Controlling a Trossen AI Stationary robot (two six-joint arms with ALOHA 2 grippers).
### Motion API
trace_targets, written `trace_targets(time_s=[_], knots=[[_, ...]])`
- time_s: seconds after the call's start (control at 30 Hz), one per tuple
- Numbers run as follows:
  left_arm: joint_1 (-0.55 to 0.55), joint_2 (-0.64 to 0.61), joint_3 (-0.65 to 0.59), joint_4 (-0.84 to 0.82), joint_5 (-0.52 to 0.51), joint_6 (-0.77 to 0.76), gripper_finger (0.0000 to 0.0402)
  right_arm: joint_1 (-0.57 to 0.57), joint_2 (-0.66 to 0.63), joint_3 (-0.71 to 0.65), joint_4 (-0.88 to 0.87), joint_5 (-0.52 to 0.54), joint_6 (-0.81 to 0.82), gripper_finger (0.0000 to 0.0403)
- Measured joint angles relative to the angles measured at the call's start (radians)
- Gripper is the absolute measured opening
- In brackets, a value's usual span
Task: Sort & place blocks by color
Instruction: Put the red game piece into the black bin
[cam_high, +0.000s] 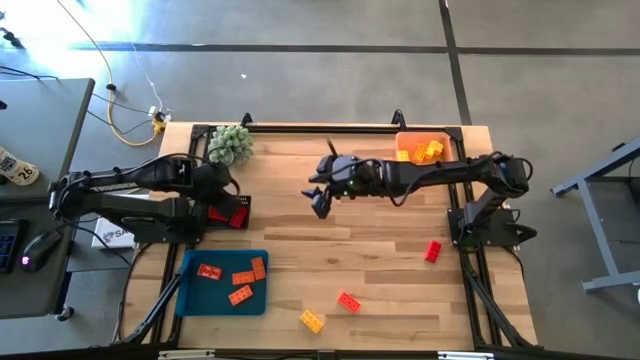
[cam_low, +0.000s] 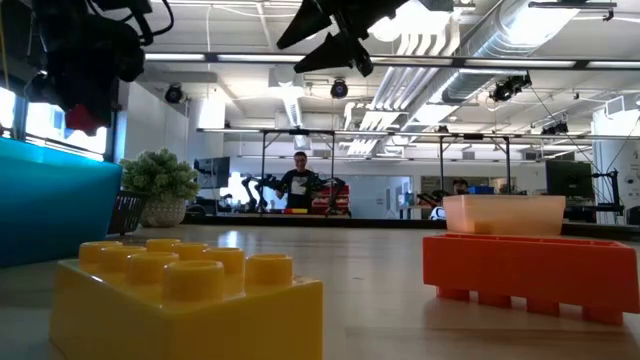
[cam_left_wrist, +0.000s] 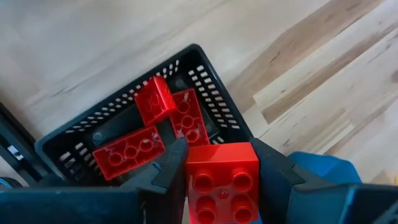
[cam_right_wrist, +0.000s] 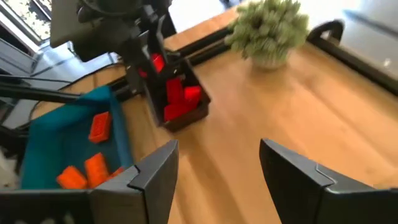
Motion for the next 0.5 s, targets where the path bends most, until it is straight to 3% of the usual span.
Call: trace_targets(time_s=[0.5], knots=[[-0.072, 0.212, 0.0, 0.003, 0.0, -0.013, 0.0118, 0.151, 0.0, 0.0, -0.12, -0.036, 0.269, 0.0211]])
